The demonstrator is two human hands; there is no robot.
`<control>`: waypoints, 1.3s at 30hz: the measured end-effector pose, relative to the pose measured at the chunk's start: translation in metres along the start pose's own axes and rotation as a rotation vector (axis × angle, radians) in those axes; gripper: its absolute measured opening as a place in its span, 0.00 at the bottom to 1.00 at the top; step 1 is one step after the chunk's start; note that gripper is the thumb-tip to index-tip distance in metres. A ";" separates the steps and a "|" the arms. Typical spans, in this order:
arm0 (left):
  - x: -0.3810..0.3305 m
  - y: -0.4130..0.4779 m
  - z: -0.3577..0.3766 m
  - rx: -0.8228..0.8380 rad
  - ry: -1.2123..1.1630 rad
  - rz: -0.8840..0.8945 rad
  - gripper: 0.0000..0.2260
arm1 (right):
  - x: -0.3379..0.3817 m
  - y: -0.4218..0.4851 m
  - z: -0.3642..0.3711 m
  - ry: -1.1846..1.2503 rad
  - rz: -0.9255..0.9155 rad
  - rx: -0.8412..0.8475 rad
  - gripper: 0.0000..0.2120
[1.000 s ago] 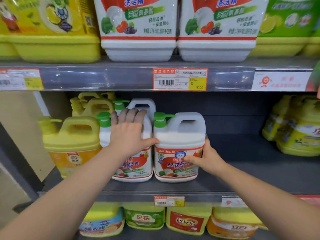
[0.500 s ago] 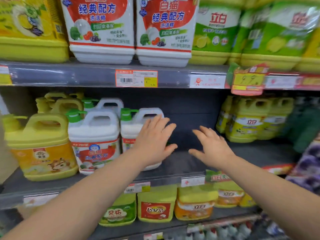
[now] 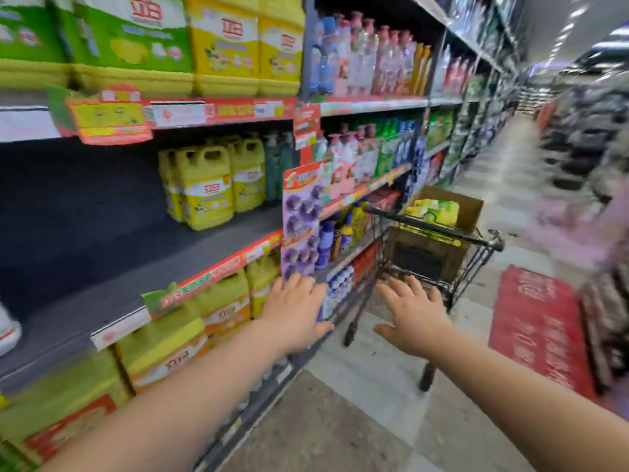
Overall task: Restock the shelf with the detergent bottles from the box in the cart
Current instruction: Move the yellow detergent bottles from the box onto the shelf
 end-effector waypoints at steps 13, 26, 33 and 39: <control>-0.189 0.102 0.042 0.117 -0.028 0.314 0.31 | -0.176 -0.071 0.040 0.076 0.315 0.084 0.36; -0.293 0.327 0.074 0.101 -0.072 0.526 0.28 | -0.363 0.035 0.063 0.083 0.557 0.082 0.36; -0.388 0.409 0.101 0.174 -0.040 0.655 0.27 | -0.475 0.049 0.087 0.129 0.696 0.129 0.36; -0.491 0.496 0.122 0.204 -0.082 0.657 0.29 | -0.606 0.067 0.106 0.161 0.708 0.127 0.36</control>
Point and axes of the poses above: each hand's wrist, its own y-axis towards the middle knuckle, its own z-axis out of the palm, x = y × z, the point moved 6 cm from there along y, towards the middle knuckle, and after that the axes turned 3 degrees about x, right-handed, at the moved point
